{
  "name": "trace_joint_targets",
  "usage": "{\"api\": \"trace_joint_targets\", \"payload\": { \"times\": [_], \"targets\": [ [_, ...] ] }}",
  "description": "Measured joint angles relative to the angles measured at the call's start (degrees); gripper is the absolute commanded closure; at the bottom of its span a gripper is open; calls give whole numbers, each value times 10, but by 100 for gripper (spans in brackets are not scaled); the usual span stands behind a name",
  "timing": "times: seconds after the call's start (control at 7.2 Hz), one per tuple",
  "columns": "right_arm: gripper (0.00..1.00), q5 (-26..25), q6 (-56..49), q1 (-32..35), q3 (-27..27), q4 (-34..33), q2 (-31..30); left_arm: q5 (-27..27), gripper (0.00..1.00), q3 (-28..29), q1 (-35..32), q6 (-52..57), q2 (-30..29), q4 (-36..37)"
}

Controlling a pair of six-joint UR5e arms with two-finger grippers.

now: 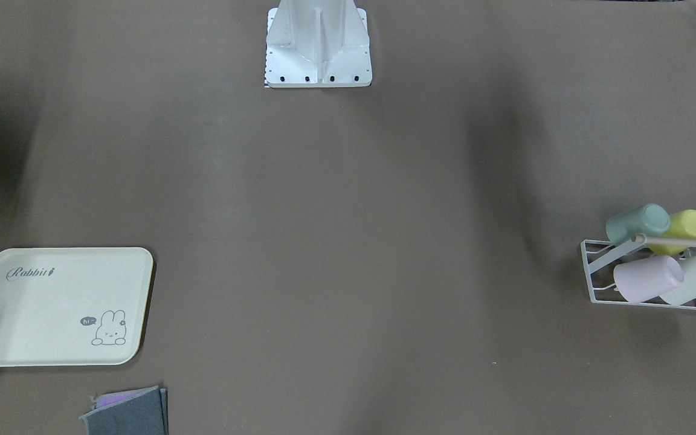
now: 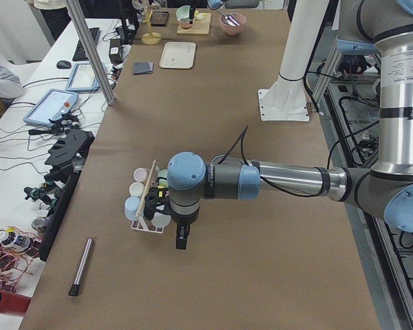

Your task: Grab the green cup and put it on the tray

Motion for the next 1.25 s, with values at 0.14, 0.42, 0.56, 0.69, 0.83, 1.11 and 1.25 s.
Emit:
{"api": "trace_joint_targets", "payload": {
  "times": [0.14,0.42,0.56,0.69,0.83,1.11,1.25],
  "targets": [
    [0,-1,4,-8,-37,28,16,0,2,-11,0,3,-1,-1],
    [0,-1,5,-25,-89,51,45,4,2,-37,2,43,-5,-5],
    [0,-1,5,-34,-106,56,57,6,3,-45,4,102,-11,-6],
    [0,-1,5,-41,-121,57,68,15,3,-52,6,176,-19,-12],
    [1,-1,5,-47,-134,58,77,39,3,-62,14,239,-24,-35],
    [10,-1,5,-55,-159,60,93,101,3,-78,54,342,-25,-120],
    [15,-1,5,-58,-168,61,100,138,3,-80,82,388,-24,-173]
  ]
}}
